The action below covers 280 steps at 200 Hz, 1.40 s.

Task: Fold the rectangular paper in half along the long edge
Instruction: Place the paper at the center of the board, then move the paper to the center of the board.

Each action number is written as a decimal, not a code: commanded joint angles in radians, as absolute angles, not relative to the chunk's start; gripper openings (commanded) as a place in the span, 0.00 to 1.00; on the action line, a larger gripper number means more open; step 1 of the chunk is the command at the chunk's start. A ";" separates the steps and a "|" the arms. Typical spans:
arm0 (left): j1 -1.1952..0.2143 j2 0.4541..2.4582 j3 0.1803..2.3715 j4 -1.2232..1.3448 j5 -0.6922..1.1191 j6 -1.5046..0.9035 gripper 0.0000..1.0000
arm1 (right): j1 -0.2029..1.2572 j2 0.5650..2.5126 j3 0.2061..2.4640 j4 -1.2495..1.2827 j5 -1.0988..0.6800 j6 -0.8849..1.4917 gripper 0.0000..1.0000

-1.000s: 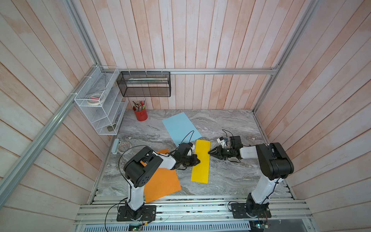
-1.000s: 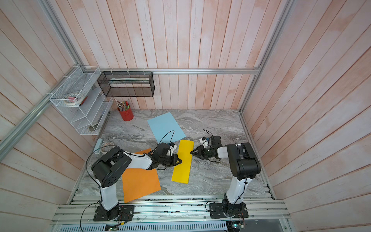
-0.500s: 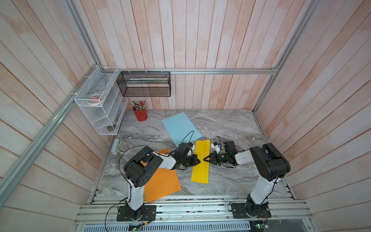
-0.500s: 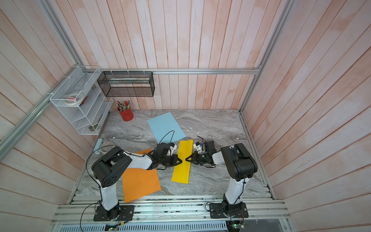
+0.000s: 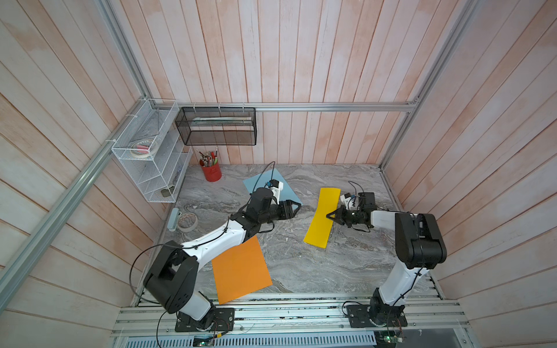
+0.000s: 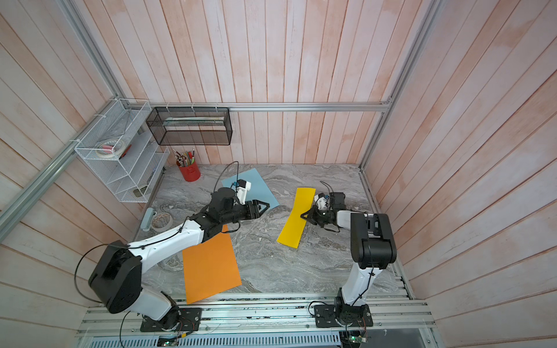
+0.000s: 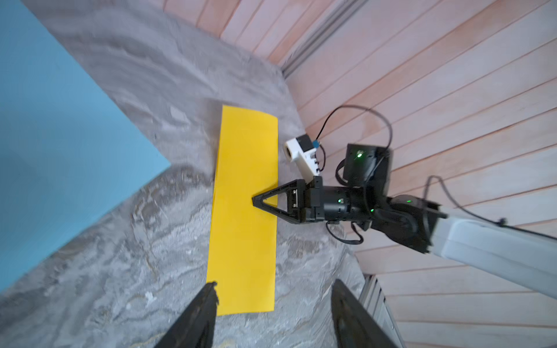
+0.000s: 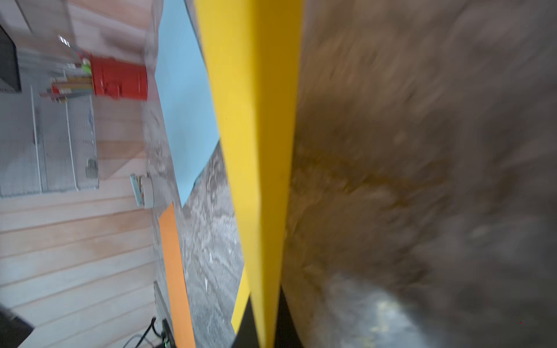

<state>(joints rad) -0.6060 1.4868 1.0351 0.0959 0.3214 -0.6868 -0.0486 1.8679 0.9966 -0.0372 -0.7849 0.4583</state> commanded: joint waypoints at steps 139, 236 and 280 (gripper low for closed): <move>-0.351 1.881 1.248 0.064 0.360 -0.736 0.09 | -0.222 1.741 1.054 -0.446 -0.338 0.388 0.34; -0.455 2.241 1.635 -0.090 0.162 -0.700 0.00 | -0.224 1.569 0.955 -0.485 -0.328 0.375 0.38; -0.477 2.325 1.743 -0.195 0.102 -0.682 0.00 | -0.224 1.517 0.896 -0.438 -0.420 0.384 0.38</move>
